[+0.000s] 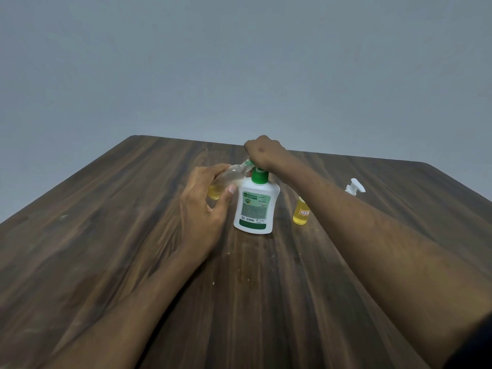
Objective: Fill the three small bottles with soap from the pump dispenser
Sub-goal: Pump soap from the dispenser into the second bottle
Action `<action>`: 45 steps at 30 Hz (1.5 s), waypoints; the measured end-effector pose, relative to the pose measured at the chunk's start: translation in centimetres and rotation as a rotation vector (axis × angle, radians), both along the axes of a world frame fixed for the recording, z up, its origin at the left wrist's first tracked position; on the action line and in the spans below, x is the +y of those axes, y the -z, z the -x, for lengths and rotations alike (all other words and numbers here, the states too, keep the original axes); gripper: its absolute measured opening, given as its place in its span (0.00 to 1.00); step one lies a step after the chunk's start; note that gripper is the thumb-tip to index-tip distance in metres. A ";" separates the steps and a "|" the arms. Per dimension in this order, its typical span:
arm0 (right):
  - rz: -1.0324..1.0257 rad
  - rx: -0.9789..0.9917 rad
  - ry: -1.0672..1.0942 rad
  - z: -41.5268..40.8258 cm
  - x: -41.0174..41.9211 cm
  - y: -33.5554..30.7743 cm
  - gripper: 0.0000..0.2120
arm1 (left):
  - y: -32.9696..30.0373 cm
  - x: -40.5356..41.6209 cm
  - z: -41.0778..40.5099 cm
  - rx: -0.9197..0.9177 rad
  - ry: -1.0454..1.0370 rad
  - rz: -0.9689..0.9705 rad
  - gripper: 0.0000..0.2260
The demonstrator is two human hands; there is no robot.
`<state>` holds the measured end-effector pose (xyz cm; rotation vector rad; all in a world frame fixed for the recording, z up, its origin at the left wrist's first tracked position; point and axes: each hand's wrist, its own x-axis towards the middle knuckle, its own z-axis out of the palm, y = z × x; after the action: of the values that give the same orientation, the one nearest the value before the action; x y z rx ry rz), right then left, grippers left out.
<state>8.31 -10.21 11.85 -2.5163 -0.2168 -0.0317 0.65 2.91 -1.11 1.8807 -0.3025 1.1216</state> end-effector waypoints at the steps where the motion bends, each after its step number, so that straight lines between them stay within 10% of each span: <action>1: -0.014 -0.006 0.008 0.0 0.0 -0.2 0.10 | -0.1 0.0 0.1 -0.007 -0.003 0.006 0.13; 45: 0.055 -0.080 0.045 -1.8 0.3 0.5 0.10 | -0.1 -0.1 0.1 -0.014 -0.005 0.008 0.12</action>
<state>10.10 -9.88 11.38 -2.5767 -0.1955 -0.1466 0.56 2.76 -0.98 1.8687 -0.3008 1.1381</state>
